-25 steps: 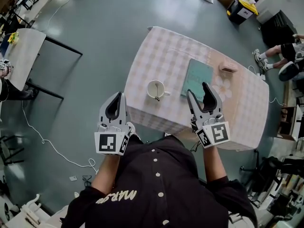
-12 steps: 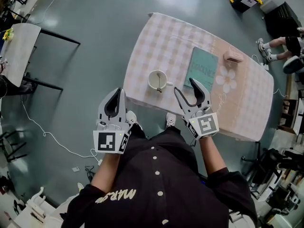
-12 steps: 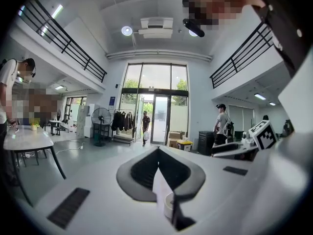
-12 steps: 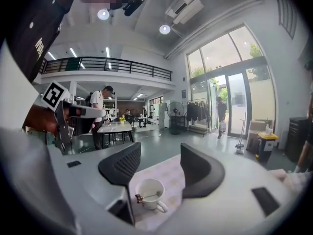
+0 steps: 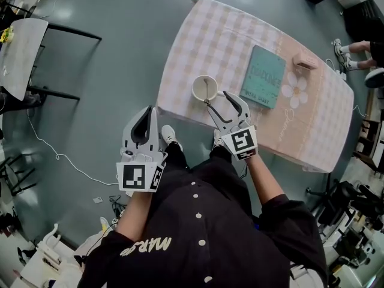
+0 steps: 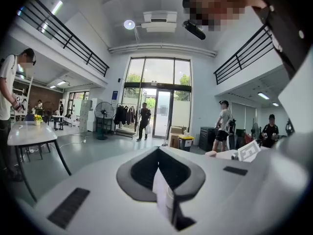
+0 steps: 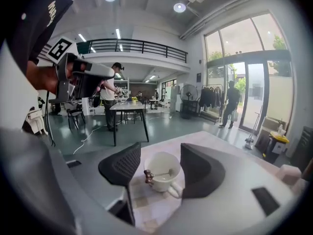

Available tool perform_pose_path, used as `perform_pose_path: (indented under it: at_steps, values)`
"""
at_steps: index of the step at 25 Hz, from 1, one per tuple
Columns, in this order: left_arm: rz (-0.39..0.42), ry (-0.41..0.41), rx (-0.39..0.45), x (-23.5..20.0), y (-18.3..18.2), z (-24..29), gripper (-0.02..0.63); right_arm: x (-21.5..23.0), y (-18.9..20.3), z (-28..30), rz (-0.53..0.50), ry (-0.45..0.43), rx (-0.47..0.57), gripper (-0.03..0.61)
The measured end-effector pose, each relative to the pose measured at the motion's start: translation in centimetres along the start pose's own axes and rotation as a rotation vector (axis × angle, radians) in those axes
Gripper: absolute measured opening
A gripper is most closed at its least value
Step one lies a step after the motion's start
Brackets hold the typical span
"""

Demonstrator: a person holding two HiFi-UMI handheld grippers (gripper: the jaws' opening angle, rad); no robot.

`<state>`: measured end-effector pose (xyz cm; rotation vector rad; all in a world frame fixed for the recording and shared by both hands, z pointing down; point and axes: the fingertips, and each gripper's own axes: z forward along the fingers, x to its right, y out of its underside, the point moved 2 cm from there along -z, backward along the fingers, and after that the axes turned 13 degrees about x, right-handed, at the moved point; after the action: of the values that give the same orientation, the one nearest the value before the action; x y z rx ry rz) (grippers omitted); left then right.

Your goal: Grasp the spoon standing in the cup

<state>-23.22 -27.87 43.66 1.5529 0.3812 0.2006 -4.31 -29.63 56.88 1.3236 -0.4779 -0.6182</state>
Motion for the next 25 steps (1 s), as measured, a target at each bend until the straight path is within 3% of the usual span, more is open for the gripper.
perform_pose_path:
  at_steps: [13,25]
  values:
    - [-0.021,-0.024,-0.016,-0.9,1.5,-0.8,0.011,-2.3,7.7,2.7,-0.113,-0.074,-0.182,0.231]
    - [-0.031,-0.041,-0.042,-1.6,2.3,-1.6,0.011,-2.7,10.2,3.4,-0.228,-0.104,-0.254,0.171]
